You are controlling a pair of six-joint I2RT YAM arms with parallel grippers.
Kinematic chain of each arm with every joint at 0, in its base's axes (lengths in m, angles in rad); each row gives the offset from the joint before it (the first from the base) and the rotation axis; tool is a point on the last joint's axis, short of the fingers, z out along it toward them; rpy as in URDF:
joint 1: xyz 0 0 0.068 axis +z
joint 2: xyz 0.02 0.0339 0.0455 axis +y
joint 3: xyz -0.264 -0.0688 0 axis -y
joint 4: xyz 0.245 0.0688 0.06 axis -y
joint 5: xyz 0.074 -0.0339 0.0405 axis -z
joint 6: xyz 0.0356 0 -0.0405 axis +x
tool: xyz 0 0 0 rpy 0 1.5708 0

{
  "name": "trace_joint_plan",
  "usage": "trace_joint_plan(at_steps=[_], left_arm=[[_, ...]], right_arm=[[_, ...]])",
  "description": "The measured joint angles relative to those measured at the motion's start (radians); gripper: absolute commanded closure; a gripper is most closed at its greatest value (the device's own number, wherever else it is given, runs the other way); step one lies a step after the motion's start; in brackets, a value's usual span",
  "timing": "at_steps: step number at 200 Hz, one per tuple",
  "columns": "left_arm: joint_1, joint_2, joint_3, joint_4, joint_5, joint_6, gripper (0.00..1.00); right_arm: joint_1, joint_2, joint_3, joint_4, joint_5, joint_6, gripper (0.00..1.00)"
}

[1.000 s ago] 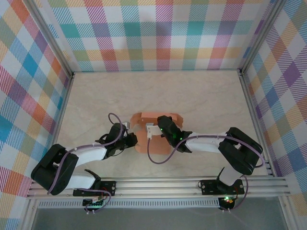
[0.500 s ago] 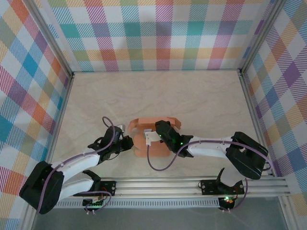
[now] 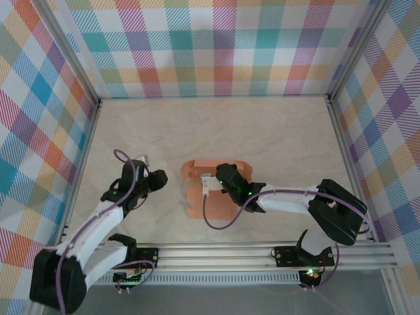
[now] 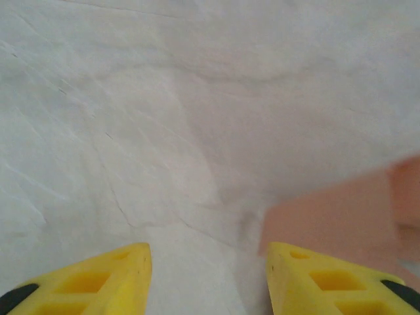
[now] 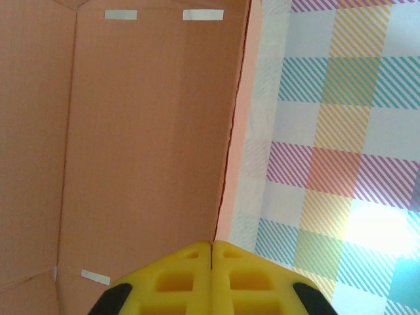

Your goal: Fold the paper box

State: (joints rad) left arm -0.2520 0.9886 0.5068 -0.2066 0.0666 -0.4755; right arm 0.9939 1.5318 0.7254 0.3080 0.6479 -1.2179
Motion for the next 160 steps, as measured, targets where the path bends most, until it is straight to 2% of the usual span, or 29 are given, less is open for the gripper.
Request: trace_joint_plan(at_steps=[35, 54, 75, 82, 111, 160], left_arm=[[0.038, 0.352, 0.182, 0.058, 0.056, 0.029, 0.51], [0.039, 0.539, 0.325, 0.068, 0.114, 0.056, 0.62], [0.039, 0.695, 0.446, 0.088, 0.188, 0.085, 0.67], [0.038, 0.729, 0.470, 0.087, 0.210, 0.095, 0.72], [0.013, 0.818, 0.528, 0.078, 0.296, 0.132, 0.76], [-0.081, 0.839, 0.563, 0.047, 0.409, 0.189, 0.76]], right_arm=[[-0.001, -0.007, 0.000, -0.024, -0.007, 0.017, 1.00], [-0.001, -0.015, 0.000, -0.037, -0.010, 0.026, 1.00], [-0.001, -0.018, 0.001, -0.042, -0.013, 0.030, 1.00], [-0.003, -0.018, 0.002, -0.045, -0.014, 0.032, 1.00], [-0.007, -0.018, 0.004, -0.053, -0.013, 0.038, 1.00], [-0.024, -0.018, 0.017, -0.072, -0.018, 0.060, 1.00]])
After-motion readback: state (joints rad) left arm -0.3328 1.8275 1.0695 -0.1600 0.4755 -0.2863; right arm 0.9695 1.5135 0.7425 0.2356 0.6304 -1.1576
